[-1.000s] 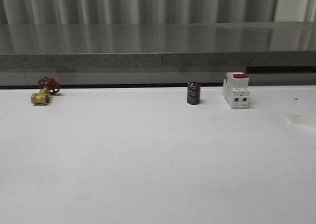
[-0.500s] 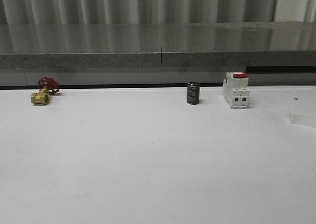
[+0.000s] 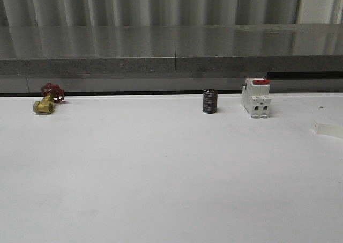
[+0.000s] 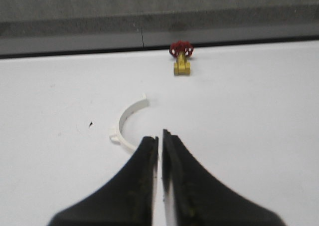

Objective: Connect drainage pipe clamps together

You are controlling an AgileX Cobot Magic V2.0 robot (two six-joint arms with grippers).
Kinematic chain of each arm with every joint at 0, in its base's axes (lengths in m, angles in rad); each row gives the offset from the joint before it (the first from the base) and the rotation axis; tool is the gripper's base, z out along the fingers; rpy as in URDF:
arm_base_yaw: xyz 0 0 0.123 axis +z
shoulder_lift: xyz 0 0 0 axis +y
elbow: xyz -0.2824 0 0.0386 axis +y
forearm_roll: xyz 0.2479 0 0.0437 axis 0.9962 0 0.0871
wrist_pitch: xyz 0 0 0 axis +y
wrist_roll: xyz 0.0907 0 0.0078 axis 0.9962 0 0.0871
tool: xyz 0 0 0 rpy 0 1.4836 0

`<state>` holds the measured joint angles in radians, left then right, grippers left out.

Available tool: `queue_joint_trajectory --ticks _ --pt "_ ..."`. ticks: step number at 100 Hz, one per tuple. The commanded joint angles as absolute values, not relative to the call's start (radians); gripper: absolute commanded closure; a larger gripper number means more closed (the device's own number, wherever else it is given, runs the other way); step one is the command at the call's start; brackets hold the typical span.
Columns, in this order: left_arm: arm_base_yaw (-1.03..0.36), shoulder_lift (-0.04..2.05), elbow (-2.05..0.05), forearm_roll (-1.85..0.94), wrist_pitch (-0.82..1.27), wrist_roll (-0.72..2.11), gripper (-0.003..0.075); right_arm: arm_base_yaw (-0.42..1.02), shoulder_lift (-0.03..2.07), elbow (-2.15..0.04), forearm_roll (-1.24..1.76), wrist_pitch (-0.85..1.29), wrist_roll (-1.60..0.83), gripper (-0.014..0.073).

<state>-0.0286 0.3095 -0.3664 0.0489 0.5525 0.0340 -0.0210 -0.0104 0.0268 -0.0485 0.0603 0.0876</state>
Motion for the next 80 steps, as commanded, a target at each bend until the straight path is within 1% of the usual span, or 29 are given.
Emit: queue_joint_trajectory --ticks 1,10,13,17,21,36,45,58,73,80 --pt "-0.028 0.428 -0.441 0.053 0.517 0.032 0.0486 -0.02 -0.03 0.011 -0.055 -0.019 0.08 0.0609" --pt "-0.027 0.537 -0.475 0.053 0.515 0.032 0.0307 -0.02 -0.03 0.011 -0.055 -0.019 0.08 0.0609" --pt "-0.025 0.57 -0.485 0.053 0.514 0.032 0.0269 -0.02 -0.03 0.011 -0.055 -0.019 0.08 0.0609" --pt "-0.022 0.622 -0.501 0.053 0.514 0.032 0.0238 -0.02 -0.03 0.011 -0.055 -0.019 0.08 0.0609" --pt "-0.014 0.665 -0.519 0.053 0.514 0.032 0.0237 -0.02 -0.03 0.011 -0.055 -0.019 0.08 0.0609" --pt "0.029 0.855 -0.594 0.053 0.538 -0.067 0.0298 -0.02 -0.03 0.011 -0.055 -0.019 0.08 0.0609" --pt "0.059 0.969 -0.641 0.053 0.534 -0.073 0.0314 -0.02 -0.03 0.011 -0.055 -0.019 0.08 0.0609" --pt "0.108 1.117 -0.719 0.034 0.55 -0.073 0.0314 -0.02 -0.03 0.011 -0.055 -0.019 0.08 0.0609" --pt "0.163 1.309 -0.859 0.0 0.716 -0.073 0.0314 -0.02 -0.03 0.011 -0.055 -0.019 0.08 0.0609" --pt "0.177 1.39 -0.908 0.0 0.735 -0.073 0.0314 -0.02 -0.03 0.011 -0.055 -0.019 0.08 0.0609"
